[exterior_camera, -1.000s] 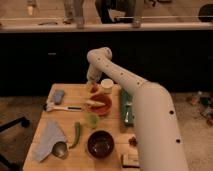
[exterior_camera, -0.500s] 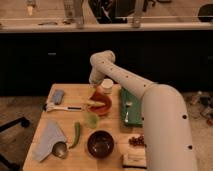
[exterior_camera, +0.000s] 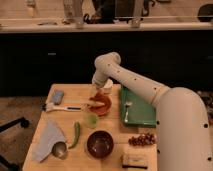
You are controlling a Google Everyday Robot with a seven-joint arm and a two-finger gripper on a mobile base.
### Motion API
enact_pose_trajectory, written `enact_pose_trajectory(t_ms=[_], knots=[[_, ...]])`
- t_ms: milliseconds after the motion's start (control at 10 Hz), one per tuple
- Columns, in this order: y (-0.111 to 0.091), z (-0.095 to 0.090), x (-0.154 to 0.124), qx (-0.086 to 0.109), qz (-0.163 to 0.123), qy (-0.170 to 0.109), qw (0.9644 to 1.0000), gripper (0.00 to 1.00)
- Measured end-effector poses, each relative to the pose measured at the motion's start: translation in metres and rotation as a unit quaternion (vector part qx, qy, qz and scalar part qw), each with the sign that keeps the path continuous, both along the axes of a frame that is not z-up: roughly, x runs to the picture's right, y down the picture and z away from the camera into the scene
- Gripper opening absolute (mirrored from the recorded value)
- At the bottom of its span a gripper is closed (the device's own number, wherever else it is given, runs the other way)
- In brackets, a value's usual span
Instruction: Place apple in plastic cup
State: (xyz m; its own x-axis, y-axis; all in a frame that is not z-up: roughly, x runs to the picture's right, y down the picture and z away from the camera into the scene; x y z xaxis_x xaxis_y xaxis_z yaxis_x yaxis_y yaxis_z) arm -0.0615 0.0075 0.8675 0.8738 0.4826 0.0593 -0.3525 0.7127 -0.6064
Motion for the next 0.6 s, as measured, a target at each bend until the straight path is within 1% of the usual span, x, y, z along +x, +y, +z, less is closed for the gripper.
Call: enact_pose_trajectory(t_ms=[500, 600], knots=[[0.0004, -0.0002, -0.0008, 0.001, -0.001, -0.001, 1.0000, 0.00], [0.0013, -0.0042, -0.0018, 0.004, -0.002, -0.004, 1.0000, 0.00]])
